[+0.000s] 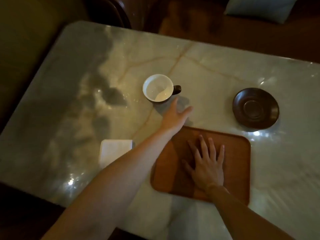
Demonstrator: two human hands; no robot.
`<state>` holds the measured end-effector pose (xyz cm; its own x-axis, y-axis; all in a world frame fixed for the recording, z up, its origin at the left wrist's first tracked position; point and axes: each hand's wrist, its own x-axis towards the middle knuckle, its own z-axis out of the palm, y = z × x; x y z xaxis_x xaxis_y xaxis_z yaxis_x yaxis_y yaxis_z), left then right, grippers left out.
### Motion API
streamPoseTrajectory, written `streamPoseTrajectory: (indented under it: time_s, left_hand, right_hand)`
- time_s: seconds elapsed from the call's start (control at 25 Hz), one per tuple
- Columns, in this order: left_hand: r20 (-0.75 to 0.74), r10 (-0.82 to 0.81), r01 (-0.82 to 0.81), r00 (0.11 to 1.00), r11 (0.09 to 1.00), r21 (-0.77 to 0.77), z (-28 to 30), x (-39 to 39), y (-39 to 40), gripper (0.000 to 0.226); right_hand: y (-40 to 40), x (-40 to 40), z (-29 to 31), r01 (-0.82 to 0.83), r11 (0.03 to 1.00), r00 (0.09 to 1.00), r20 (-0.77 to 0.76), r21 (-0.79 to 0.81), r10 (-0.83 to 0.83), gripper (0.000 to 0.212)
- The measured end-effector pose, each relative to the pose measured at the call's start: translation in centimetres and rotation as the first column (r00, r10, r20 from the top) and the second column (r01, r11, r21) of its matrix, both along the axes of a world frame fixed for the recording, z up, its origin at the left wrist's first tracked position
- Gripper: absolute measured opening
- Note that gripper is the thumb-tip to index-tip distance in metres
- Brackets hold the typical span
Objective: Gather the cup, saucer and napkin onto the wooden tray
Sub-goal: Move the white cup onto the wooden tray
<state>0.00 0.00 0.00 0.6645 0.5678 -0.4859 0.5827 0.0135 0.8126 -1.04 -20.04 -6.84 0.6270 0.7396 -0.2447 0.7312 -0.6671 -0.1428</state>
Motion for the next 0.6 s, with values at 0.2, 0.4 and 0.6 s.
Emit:
streamPoseTrajectory:
  time_s: [0.2, 0.4, 0.6]
  left_hand:
    - [0.004, 0.293, -0.269, 0.956, 0.885, -0.381, -0.4, 3.5, 0.4, 0.084]
    - [0.041, 0.372, -0.298, 0.927, 0.801, -0.519, -1.0, 4.9, 0.8, 0.087]
    - [0.066, 0.462, -0.369, 0.884, 0.778, -0.509, -1.6, 5.2, 0.7, 0.072]
  right_hand:
    - [0.1, -0.1, -0.2, -0.004, 0.999, 0.998, 0.056, 0.033, 0.002, 0.069]
    - [-0.2, 0.1, -0.4, -0.005, 1.0, 0.999, 0.041, 0.031, 0.004, 0.069]
    - [-0.2, 0.0, -0.5, -0.003, 0.999, 0.999, 0.047, 0.036, 0.001, 0.069]
